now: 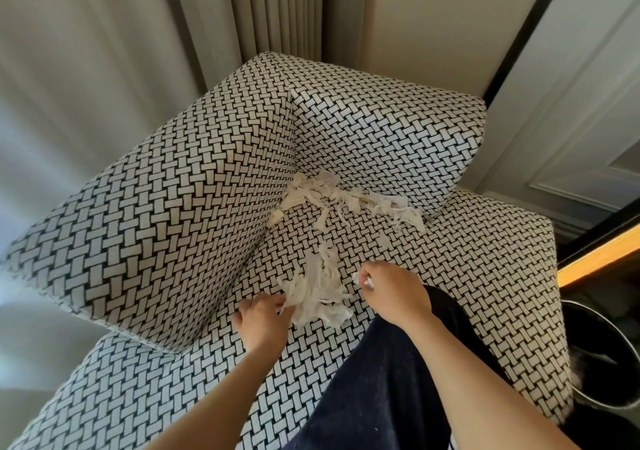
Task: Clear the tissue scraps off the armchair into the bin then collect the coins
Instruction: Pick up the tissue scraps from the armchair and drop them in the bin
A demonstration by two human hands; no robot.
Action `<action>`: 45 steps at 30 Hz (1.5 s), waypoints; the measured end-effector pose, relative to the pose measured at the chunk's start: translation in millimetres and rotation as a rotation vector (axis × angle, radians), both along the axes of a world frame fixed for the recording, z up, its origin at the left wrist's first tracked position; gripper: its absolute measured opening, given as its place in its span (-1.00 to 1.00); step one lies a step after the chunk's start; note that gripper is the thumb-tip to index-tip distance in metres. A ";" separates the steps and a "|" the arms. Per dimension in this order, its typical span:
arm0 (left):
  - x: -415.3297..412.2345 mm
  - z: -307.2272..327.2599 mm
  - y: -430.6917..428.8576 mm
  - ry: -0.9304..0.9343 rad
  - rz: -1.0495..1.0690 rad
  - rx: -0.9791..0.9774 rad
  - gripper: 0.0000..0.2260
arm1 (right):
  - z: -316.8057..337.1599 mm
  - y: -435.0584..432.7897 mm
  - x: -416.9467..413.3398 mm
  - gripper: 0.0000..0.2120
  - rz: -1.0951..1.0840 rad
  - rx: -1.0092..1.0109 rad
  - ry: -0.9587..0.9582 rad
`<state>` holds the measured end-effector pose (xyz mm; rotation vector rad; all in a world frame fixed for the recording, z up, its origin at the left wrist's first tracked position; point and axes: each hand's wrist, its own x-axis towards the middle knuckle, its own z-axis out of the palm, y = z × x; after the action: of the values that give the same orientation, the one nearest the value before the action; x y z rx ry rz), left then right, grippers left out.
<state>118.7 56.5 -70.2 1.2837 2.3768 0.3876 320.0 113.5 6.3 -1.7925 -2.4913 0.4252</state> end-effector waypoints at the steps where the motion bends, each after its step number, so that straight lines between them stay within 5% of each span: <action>1: -0.3 -0.2 -0.2 0.005 -0.024 0.001 -0.69 | -0.3 0.0 -0.1 -0.90 0.004 0.006 0.005; 7: -11.0 10.9 5.9 -0.310 0.091 0.097 -0.85 | -3.6 -0.1 1.0 -0.86 -0.010 0.047 0.080; 13: -28.7 51.9 20.8 -0.389 0.054 0.217 -0.92 | -7.2 1.6 3.1 -0.64 -0.073 0.045 0.185; 22: -40.8 90.0 42.7 -0.806 0.082 0.209 -0.87 | -4.5 4.5 8.4 -0.77 -0.186 0.030 0.372; 32: -8.9 127.6 63.2 -0.803 -0.166 0.239 -0.68 | 7.9 -0.7 19.9 -0.84 -0.297 0.015 0.739; 45: 133.3 181.0 123.5 -0.723 -0.605 0.114 -0.83 | 38.9 -42.7 126.9 -0.87 -0.692 0.038 1.068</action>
<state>252.0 180.0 110.8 1.5042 1.3221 0.6568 446.9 70.7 45.2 -1.6057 -1.1043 0.9244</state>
